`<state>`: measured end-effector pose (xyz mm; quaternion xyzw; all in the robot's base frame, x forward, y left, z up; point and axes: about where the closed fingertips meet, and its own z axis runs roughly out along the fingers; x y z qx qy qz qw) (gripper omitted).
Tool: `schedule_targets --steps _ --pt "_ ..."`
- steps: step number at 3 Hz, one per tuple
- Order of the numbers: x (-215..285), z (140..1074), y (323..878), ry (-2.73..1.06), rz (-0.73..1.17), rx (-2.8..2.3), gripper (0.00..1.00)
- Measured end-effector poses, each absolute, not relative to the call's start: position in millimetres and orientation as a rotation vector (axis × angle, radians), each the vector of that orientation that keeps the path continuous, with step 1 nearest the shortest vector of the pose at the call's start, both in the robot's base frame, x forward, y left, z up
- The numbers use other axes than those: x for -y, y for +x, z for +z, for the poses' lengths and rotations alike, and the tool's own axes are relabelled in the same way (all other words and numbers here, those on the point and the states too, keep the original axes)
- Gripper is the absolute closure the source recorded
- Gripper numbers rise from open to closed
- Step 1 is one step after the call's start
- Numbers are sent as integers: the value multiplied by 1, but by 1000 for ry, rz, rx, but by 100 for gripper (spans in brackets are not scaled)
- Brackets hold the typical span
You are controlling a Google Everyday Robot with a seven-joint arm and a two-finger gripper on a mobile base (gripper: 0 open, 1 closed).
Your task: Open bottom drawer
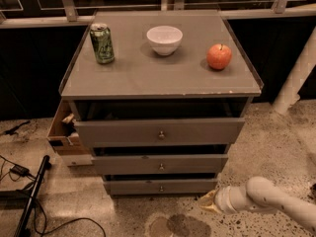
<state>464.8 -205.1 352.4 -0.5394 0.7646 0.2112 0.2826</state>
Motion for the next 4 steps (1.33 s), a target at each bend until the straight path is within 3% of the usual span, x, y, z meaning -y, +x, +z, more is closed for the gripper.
schedule_targets --steps 1,2,3,4 --pt "199 337 461 -1442 582 -2046 95" --pt "199 339 461 -1443 580 -2047 76" --pt "203 318 464 -1493 432 -2007 45" --pt "203 299 474 -1553 292 -1945 22"
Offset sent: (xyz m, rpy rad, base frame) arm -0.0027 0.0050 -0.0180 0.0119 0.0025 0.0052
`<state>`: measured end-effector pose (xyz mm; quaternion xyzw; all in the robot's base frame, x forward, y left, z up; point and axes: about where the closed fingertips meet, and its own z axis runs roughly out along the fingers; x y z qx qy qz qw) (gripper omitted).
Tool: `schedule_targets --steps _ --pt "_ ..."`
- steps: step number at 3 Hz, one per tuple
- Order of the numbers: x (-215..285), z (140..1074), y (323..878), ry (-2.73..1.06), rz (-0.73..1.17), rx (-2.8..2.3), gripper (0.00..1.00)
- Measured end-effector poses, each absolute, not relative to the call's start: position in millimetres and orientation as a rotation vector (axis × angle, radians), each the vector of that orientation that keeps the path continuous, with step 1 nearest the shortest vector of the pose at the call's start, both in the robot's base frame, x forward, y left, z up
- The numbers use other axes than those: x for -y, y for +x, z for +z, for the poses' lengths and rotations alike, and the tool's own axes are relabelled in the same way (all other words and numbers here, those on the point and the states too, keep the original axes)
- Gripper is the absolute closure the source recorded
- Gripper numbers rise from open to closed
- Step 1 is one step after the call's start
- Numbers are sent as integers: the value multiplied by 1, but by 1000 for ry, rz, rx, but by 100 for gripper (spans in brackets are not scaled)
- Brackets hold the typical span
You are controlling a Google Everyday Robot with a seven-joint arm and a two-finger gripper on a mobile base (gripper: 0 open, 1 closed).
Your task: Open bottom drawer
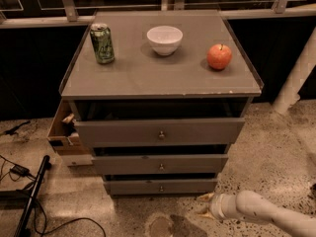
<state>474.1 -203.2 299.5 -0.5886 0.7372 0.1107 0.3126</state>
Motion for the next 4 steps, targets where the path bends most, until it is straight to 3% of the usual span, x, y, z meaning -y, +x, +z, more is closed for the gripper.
schedule_targets --steps 1,4 --pt "199 281 490 -1604 210 -1895 1" --pt "186 230 545 -1650 231 -1815 0"
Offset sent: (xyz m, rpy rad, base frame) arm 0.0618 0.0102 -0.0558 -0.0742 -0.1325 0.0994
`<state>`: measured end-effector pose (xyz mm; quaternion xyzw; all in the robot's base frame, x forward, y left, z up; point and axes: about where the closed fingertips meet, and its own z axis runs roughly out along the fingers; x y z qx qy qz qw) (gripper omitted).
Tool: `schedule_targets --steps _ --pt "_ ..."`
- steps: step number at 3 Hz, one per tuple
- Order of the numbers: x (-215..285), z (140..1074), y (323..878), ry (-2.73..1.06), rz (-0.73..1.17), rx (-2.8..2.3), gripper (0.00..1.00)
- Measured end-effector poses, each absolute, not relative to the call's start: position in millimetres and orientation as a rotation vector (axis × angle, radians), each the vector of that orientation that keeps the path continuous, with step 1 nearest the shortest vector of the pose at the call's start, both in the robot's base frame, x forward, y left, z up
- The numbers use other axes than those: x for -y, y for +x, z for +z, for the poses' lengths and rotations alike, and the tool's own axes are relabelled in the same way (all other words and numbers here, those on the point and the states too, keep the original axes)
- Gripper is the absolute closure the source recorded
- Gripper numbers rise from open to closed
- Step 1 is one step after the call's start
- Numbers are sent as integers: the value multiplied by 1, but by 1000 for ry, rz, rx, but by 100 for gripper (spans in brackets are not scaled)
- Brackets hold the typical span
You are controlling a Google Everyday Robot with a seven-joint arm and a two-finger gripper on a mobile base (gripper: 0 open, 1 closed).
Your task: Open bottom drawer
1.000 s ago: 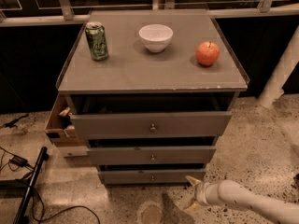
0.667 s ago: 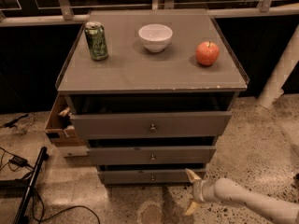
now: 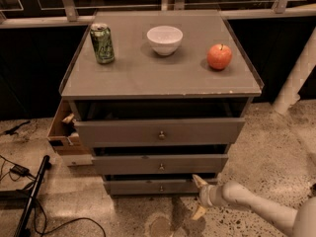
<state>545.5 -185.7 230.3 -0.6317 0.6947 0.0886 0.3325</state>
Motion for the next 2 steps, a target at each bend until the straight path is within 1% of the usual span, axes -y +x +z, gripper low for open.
schedule_targets --steps 2 --pt "185 208 575 -1630 253 -1823 0"
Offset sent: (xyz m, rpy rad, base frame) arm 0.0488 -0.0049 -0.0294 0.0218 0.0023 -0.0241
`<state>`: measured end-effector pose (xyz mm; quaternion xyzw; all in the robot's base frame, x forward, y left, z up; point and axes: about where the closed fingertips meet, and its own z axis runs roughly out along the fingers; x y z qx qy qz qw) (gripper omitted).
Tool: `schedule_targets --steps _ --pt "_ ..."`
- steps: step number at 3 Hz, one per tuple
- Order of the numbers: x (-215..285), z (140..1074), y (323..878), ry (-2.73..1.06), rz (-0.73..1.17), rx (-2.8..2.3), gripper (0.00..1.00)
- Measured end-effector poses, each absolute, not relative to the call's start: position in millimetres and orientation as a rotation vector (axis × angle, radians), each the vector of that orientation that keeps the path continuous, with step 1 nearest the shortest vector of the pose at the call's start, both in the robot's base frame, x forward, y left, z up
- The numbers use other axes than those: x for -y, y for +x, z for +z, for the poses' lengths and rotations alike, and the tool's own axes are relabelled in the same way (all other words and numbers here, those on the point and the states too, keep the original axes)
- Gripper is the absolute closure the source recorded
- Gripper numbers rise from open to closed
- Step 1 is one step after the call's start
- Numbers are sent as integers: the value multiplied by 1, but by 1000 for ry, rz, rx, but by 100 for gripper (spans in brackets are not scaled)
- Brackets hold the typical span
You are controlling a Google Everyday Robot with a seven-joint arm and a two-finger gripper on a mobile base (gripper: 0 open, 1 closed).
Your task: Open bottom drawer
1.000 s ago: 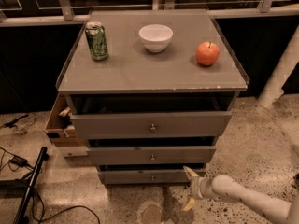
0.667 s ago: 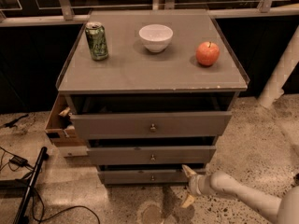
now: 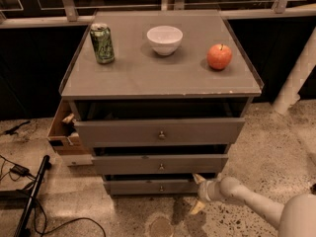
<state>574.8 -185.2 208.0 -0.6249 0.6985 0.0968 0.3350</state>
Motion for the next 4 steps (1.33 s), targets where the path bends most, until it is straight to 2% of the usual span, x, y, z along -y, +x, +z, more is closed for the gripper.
schedule_targets --steps 4 --pt "185 174 618 -1640 230 -1948 0"
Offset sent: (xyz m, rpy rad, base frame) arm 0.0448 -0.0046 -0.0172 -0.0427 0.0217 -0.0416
